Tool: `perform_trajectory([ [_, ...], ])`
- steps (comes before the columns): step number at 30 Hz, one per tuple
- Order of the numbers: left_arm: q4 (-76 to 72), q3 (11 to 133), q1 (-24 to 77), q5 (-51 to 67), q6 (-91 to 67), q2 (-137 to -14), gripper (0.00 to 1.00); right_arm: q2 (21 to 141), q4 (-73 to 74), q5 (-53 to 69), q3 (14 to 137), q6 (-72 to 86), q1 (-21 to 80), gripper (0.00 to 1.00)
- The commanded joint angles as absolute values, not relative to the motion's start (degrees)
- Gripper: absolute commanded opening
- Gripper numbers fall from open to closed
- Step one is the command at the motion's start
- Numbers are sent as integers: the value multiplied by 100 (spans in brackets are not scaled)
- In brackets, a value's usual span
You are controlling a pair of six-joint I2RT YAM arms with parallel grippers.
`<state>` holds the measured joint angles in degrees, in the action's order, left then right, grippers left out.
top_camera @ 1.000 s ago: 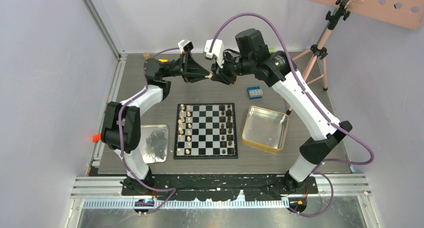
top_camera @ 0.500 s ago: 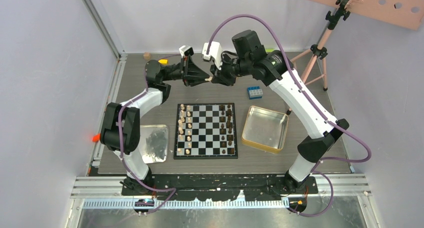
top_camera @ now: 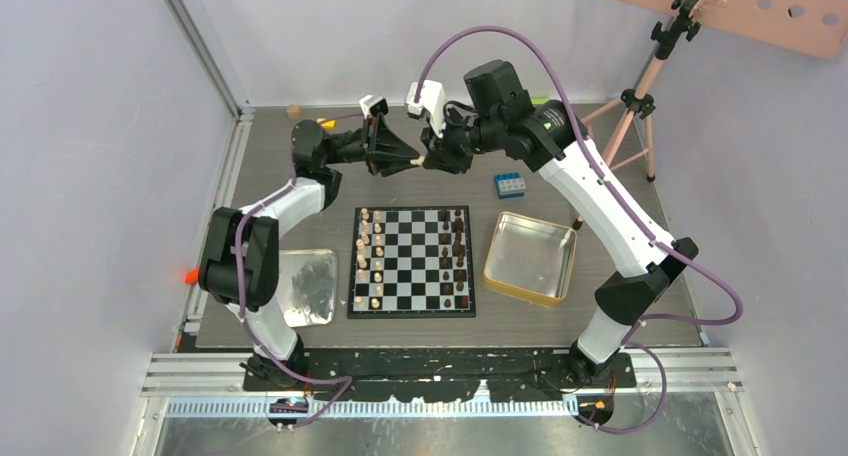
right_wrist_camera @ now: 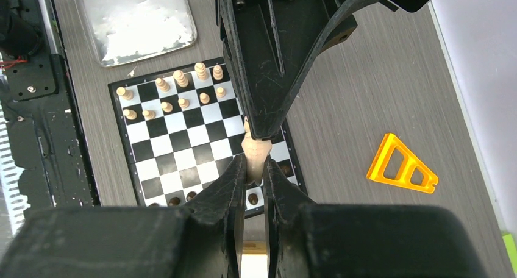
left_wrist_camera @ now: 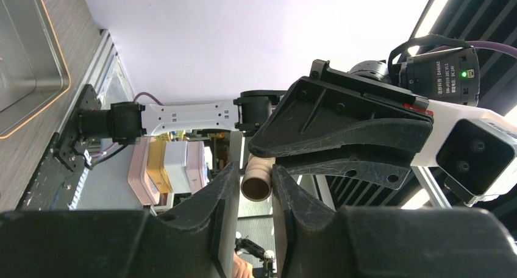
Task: Set up the chess pieces on the board
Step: Place the chess piece on the chessboard.
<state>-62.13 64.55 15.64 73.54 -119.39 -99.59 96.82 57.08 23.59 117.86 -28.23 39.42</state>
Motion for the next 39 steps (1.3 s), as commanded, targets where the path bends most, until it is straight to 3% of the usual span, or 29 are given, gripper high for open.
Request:
perform_trajectory([
  [1,-6032,6340,1581,7567,-11620,-9695,28,9457,5133,2370,12086,-2464,3973,4],
  [32,-5300,6334,1723,7624,-10937,-9708,31,9312,5039,3213,12045,-1796,3965,3],
  [39,-4671,6475,1332,7632,-10157,-9575,43,9051,5008,3305,11530,-1810,3970,1],
])
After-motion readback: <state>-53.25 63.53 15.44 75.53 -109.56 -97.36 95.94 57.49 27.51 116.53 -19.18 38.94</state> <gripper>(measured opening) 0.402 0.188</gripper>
